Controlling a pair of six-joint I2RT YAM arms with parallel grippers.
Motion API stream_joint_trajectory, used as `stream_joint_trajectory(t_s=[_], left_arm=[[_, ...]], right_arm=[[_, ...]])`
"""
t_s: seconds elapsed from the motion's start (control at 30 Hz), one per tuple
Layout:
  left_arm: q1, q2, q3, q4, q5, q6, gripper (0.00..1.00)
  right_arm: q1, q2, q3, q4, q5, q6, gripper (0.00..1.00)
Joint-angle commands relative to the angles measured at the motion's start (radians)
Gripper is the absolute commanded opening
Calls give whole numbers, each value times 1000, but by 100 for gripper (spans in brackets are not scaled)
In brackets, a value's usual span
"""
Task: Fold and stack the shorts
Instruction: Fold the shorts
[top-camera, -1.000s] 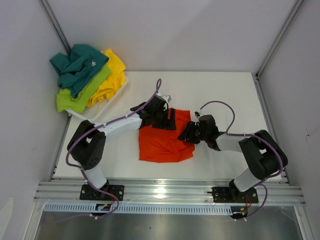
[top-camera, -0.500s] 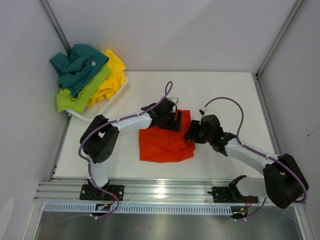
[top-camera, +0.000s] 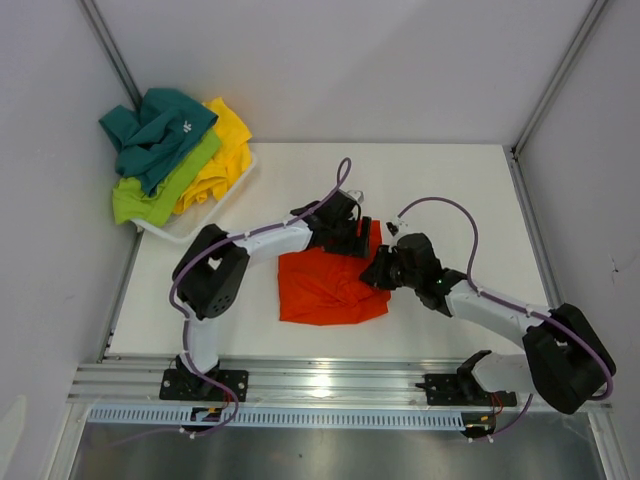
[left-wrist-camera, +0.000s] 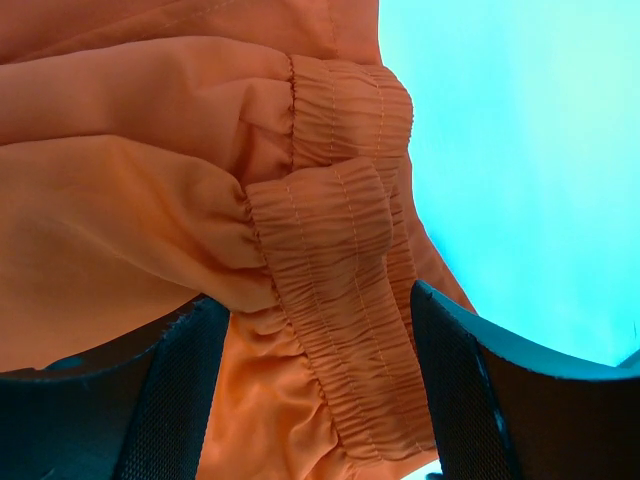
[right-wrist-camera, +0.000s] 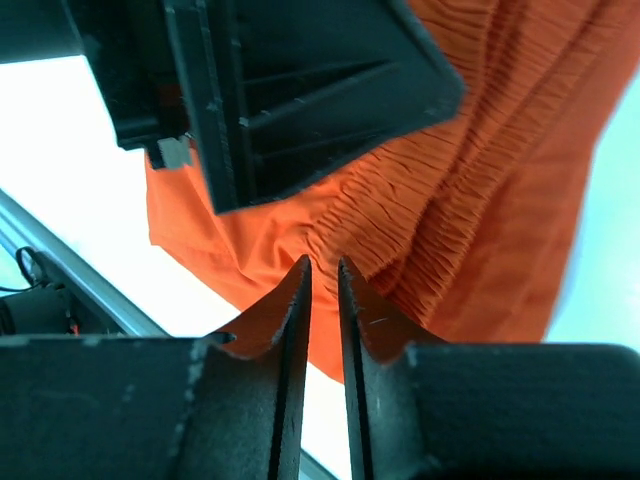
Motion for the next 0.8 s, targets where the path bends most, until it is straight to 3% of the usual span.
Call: stream_joint_trajectory(t_s=[0.0,0.27,0.5,0.77], left_arm=[[6,19,53,-6,25,-19,75],[12,67,90,-26,31,-22,75],[23,102,108,-38,28,-8,75],[40,113,149,-58,25,-2,75]], right_arm=[[8,44,-7,114,-62,9,18],[-9,192,-38,81,24,70,13],[-48,241,-185,198,27,150,8],[-26,348,-168,238,20,167,7]])
